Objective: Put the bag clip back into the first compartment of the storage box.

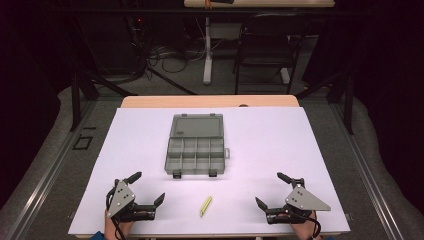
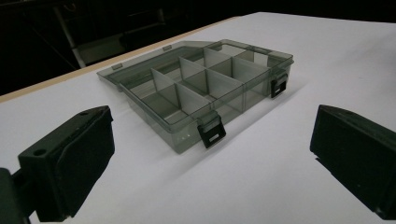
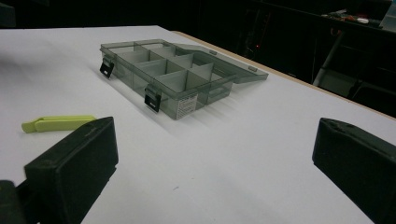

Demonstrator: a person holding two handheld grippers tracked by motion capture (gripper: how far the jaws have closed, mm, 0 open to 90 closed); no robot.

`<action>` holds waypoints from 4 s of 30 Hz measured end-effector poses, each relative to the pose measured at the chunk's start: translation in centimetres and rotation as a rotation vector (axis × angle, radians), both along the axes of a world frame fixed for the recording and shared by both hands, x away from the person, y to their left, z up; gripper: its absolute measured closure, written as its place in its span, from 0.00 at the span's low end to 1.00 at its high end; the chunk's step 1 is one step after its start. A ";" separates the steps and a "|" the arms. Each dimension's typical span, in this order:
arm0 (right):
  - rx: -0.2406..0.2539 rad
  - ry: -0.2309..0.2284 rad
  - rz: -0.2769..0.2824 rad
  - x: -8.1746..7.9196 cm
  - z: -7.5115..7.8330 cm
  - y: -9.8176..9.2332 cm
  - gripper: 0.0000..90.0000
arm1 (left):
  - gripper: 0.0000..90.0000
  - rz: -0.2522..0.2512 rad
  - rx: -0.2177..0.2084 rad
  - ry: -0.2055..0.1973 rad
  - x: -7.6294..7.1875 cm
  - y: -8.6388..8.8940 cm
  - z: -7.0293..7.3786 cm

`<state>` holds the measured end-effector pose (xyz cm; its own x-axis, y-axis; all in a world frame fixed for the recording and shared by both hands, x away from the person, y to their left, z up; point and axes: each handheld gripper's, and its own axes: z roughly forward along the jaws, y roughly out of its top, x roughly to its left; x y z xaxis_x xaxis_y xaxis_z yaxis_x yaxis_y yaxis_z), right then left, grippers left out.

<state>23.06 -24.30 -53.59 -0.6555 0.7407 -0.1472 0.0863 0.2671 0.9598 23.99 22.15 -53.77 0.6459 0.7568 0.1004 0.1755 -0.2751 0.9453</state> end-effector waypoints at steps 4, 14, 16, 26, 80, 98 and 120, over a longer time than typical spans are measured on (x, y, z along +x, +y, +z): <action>-0.004 0.002 0.001 0.0 0.0 0.0 0.00 | 0.00 -0.008 -0.002 0.002 0.0 -0.6 0.2; -0.009 0.006 -0.001 0.0 0.0 0.1 0.00 | 0.00 -0.036 0.010 0.029 0.1 -2.1 0.5; -0.009 0.002 -0.006 0.0 0.0 0.1 0.00 | 0.00 -0.039 0.010 0.034 0.1 -2.4 0.5; -0.011 0.006 -0.004 0.0 0.0 0.0 0.00 | 0.00 -0.072 0.022 0.047 0.4 -3.9 0.5; -0.017 0.020 -0.002 0.1 -0.1 0.2 0.00 | 0.00 -0.106 0.174 0.228 1.8 -10.3 1.3; -0.022 0.023 -0.002 0.2 -0.1 0.2 0.00 | 0.05 -0.130 0.226 0.288 1.7 -12.6 0.8; -0.030 0.026 -0.008 0.1 -0.1 0.1 0.00 | 0.50 -0.149 0.254 0.386 0.6 -14.0 -1.1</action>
<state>23.18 -24.17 -53.68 -0.6534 0.7416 -0.1524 0.1137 0.2951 0.9487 24.60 8.18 -54.87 0.7721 0.6355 0.0020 0.4409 -0.5379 0.7185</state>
